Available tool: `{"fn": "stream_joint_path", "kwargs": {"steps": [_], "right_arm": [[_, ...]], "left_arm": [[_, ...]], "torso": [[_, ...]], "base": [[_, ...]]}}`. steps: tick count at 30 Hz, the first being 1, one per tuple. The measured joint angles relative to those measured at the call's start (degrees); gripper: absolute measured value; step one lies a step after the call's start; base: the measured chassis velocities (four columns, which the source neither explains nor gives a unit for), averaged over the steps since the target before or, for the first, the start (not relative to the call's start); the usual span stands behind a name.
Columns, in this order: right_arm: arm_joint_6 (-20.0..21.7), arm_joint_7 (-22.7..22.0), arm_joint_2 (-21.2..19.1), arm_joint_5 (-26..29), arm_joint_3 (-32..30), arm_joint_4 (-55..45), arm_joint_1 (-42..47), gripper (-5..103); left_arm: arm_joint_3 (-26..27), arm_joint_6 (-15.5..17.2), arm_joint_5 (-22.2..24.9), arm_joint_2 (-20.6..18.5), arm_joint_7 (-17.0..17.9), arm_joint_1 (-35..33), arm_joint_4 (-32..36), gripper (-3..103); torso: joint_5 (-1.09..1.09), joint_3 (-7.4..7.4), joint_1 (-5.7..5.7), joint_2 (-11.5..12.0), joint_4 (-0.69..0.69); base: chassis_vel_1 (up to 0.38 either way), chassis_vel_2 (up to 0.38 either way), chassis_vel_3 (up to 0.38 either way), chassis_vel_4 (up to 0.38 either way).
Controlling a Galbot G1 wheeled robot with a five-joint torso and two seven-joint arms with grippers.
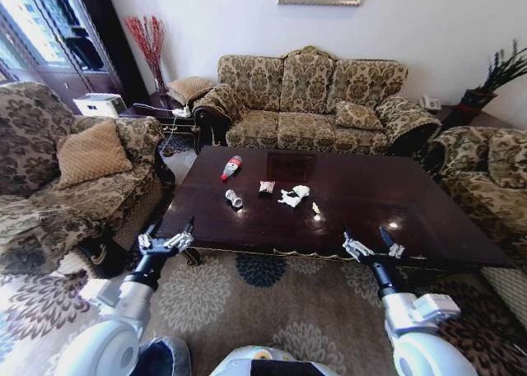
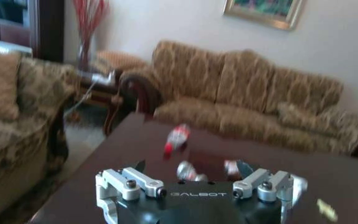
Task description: Move to the front of the table and place the trash on the table into the trash bin.
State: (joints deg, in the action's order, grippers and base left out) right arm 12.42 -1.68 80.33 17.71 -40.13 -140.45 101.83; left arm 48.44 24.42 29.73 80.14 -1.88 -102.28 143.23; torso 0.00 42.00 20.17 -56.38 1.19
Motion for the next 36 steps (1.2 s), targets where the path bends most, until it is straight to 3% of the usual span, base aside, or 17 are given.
{"fn": "stream_joint_path", "kwargs": {"steps": [3, 5, 8, 9, 11, 17, 32, 36], "right_arm": [[3.18, 0.09, -0.81, 0.29, 0.03, -0.29, 0.14, 100], [3.29, 0.1, -1.02, 0.76, -0.04, -0.43, 0.13, 100], [-9.46, 2.06, -1.23, 4.24, 0.22, 0.09, -1.06, 100], [-12.52, 3.16, -1.26, 4.89, 0.19, 0.16, -1.23, 100], [-13.2, 3.79, -1.26, 5.0, 0.03, 0.23, -1.09, 100], [-10.72, 2.29, -0.03, 1.31, -0.2, 1.85, 0.27, 100], [-8.85, 0.65, -0.77, -0.28, -0.73, 1.45, 0.98, 100], [-7.68, -0.7, 0.87, 0.29, -0.55, 1.07, 0.82, 100]], "left_arm": [[0.53, 2.38, -0.14, -0.05, 1.09, -0.09, 0.0, 100], [0.75, 1.29, 0.07, -0.13, 1.6, 0.02, 0.0, 100], [0.97, -13.28, -0.27, -0.18, -1.0, 0.14, 0.05, 100], [1.15, -16.06, -1.08, -0.2, -2.4, 0.25, 0.08, 100], [1.14, -17.0, -2.03, -0.17, -3.07, 0.27, 0.08, 100], [-0.72, -16.49, -6.38, 1.11, -3.89, -0.71, -0.43, 100], [-0.47, -13.43, -2.55, 1.48, -0.65, 2.95, -1.94, 100], [-0.38, -13.0, -2.55, 0.23, -0.63, 2.69, -3.64, 100]], "torso": [[0.0, 0.0, 0.0, 0.0, 0.0], [0.0, 0.0, 0.0, 0.0, 0.0], [0.01, 0.0, 0.0, 0.0, 0.0], [0.01, 0.0, 0.0, 0.0, 0.01], [0.0, 0.0, 0.0, 0.0, 0.0], [0.01, 0.0, 0.0, 0.0, -0.01], [-0.01, 0.0, 0.0, 0.0, -0.01], [0.0, 0.0, 0.0, 0.0, -0.01]], "base": [[0.0, 0.0, 0.0, 0.0], [0.0, 0.0, 0.0, 0.0], [0.0, 0.0, 0.0, 0.0], [0.0, 0.0, 0.0, 0.0], [0.0, 0.0, 0.0, 0.0], [0.0, 0.0, 0.0, 0.0], [0.0, 0.0, 0.0, 0.0], [0.0, 0.0, 0.0, 0.0]]}}
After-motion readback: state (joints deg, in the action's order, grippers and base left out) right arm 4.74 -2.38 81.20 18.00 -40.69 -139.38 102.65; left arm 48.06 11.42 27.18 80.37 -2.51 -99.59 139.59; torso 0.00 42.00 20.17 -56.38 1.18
